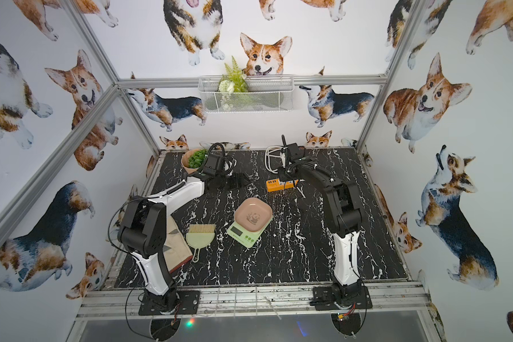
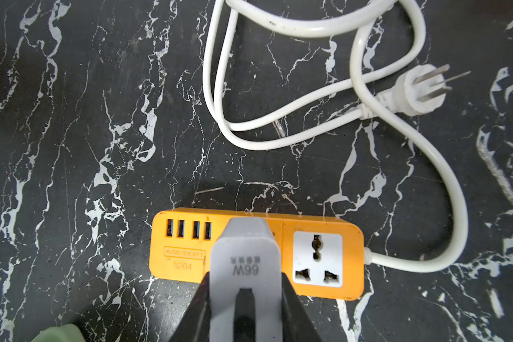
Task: Charge the electronic scale
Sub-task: Insert the plug into the socket.
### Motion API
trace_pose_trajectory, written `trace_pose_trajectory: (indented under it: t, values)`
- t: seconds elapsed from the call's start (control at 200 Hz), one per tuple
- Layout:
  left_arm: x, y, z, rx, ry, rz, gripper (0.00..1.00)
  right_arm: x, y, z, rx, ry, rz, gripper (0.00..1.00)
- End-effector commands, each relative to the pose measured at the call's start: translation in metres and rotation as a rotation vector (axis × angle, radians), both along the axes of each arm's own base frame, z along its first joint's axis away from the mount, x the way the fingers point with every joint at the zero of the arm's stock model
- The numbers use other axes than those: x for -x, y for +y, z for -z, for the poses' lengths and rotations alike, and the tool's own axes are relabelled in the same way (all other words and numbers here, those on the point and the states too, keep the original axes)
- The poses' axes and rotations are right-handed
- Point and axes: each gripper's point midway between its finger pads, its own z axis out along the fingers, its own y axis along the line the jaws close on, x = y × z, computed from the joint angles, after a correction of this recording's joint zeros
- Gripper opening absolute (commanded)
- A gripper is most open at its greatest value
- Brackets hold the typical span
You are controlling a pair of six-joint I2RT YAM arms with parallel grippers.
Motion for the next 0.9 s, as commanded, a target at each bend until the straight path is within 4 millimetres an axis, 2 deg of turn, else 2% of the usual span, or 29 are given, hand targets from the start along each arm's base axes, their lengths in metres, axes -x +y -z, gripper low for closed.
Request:
trace_pose_trajectory:
  t: [0.0,0.896]
  values:
    - [-0.001,-0.001,-0.006,0.010,-0.018,0.009,0.78,-0.002,0.001,0.003,0.000,-0.012,-0.001,0.00]
    - [0.004,0.003,-0.003,0.005,-0.010,0.004,0.78,0.005,0.001,0.016,0.046,0.000,-0.003,0.00]
